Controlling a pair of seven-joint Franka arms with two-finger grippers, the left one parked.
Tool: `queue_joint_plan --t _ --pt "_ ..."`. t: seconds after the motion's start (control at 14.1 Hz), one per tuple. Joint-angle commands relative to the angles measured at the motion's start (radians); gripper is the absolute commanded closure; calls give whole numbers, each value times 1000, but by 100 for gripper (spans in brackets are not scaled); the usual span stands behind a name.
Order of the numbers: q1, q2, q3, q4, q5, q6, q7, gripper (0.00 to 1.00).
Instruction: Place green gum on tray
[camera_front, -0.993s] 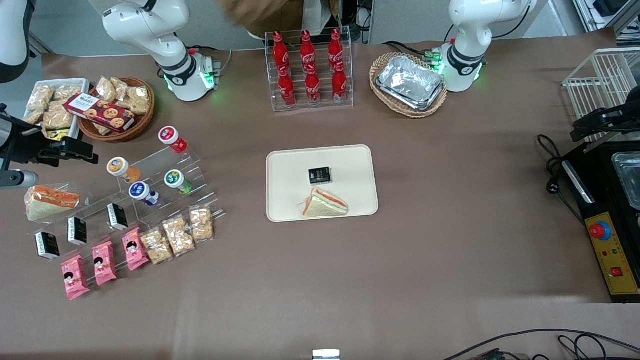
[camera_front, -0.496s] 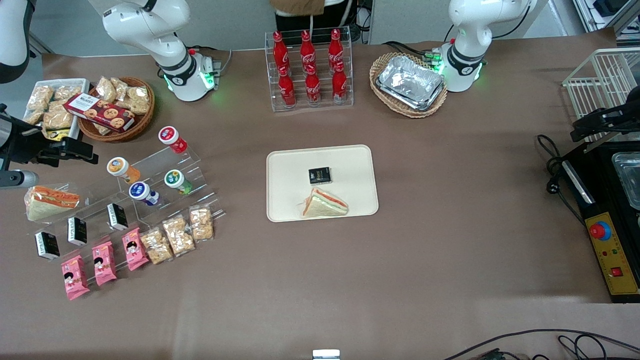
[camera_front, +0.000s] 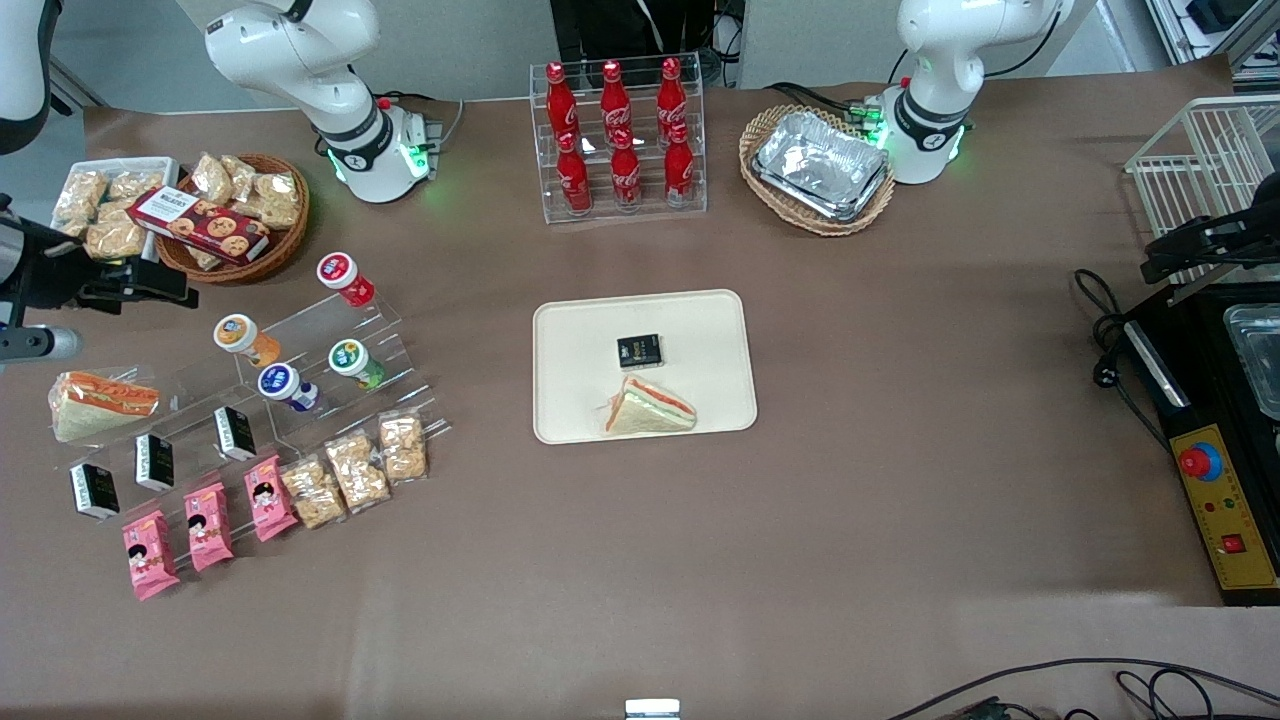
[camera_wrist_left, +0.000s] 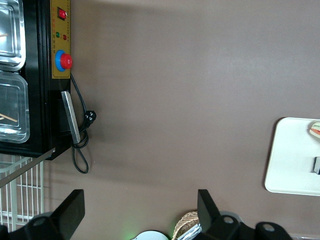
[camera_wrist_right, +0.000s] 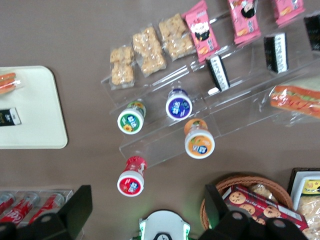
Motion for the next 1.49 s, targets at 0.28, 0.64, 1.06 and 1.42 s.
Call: queue_joint_plan --t 0.28,0.64,1.06,1.42 --pt "112 -166 25 -344 -14 206 148 0" --pt "147 -170 25 -519 -14 403 148 0" --pt "169 -158 25 -705 -19 648 148 0" --pt "169 -86 25 -722 -19 748 148 0"
